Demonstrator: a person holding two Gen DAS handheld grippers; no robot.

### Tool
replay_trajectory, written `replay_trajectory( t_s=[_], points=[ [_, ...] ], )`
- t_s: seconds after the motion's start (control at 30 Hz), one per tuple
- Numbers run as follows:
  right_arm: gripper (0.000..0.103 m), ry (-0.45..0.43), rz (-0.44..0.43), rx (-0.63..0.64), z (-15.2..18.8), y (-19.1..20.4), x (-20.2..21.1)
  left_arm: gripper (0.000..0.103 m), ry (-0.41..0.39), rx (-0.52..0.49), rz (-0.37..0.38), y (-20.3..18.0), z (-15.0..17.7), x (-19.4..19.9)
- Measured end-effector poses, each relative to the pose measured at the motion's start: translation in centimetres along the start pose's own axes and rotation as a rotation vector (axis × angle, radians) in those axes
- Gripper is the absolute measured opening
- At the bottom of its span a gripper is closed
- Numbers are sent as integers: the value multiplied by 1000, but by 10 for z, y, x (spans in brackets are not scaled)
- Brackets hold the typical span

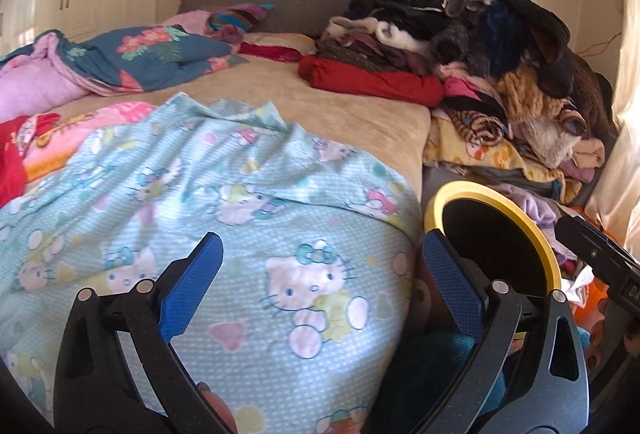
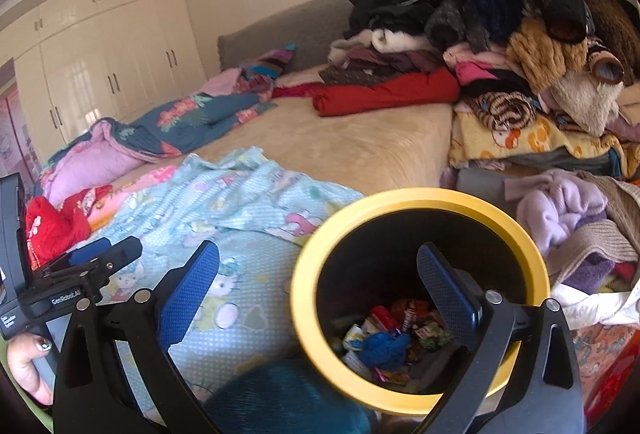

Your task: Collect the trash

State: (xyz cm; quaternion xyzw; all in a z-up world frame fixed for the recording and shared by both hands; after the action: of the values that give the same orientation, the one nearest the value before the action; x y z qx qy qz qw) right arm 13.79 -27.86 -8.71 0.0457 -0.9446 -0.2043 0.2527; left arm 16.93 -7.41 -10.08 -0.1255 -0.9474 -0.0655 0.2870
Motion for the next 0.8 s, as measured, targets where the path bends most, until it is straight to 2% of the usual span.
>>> replay_trajectory(
  t_s=[0.2, 0.4, 0.6, 0.8],
  points=[
    [97, -90, -37, 27, 4, 21, 13, 92, -52, -7, -46, 14, 2, 19],
    [97, -219, -34, 69, 7, 38, 34, 92, -104, -16, -106, 23, 5, 38],
    [97, -336, -30, 109, 5, 48, 54, 92, -145, -32, -117, 25, 10, 49],
    [97, -371, 4, 128, 9, 44, 57, 92, -184, -39, -121, 20, 10, 54]
  ],
)
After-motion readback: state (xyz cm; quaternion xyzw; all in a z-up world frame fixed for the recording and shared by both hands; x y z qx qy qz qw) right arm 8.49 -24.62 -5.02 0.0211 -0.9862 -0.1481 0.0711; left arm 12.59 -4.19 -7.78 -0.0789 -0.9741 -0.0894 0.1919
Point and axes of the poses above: each gripper's, at about its wrist camera, not at the fingertips, and x roughly against the way its jaws point, y to its left, z to its underside, the point moved 10 cm from there along -x, roughly the way its jaws point, and after that the axes turned 13 degrees about -x, right-handed, at the moved point
